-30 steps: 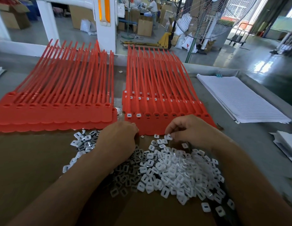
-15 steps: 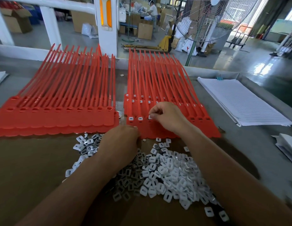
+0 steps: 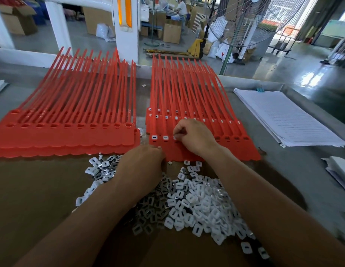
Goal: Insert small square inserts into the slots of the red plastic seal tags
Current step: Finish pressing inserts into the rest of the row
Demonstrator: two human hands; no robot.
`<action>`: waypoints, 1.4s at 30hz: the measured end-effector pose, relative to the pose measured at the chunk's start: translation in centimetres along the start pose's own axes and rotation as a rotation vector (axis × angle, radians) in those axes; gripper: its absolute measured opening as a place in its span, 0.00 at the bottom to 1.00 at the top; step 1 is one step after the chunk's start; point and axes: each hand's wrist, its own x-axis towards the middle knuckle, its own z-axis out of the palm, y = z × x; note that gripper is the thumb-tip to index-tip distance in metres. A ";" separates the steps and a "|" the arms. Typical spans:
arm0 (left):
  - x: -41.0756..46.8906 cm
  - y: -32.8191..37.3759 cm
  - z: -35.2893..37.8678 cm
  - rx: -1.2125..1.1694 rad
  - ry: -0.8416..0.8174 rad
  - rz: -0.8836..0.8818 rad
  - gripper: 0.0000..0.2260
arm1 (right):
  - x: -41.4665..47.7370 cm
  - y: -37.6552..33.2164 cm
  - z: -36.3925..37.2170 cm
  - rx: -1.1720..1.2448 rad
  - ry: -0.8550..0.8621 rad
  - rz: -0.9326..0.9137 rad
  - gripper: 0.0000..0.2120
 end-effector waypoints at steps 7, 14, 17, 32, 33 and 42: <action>-0.1 -0.1 0.1 -0.018 0.008 -0.003 0.16 | 1.1 -0.7 -0.8 0.018 -0.054 0.141 0.09; 0.0 -0.1 0.1 -0.022 0.018 0.007 0.16 | 1.6 -1.0 -1.0 0.013 -0.084 0.175 0.12; 0.0 -0.1 0.0 -0.026 0.011 0.009 0.16 | 1.4 -0.6 -0.8 0.029 -0.068 0.150 0.10; -0.3 0.1 -0.1 -0.036 0.000 -0.008 0.16 | -2.7 0.5 -4.2 0.253 -0.280 0.048 0.06; -0.3 0.1 -0.1 -0.036 -0.002 -0.009 0.15 | -3.3 0.7 -4.4 0.231 -0.272 0.030 0.05; -0.2 0.2 -0.2 -0.054 -0.026 -0.039 0.17 | -6.8 2.3 -5.0 0.204 -0.387 -0.016 0.07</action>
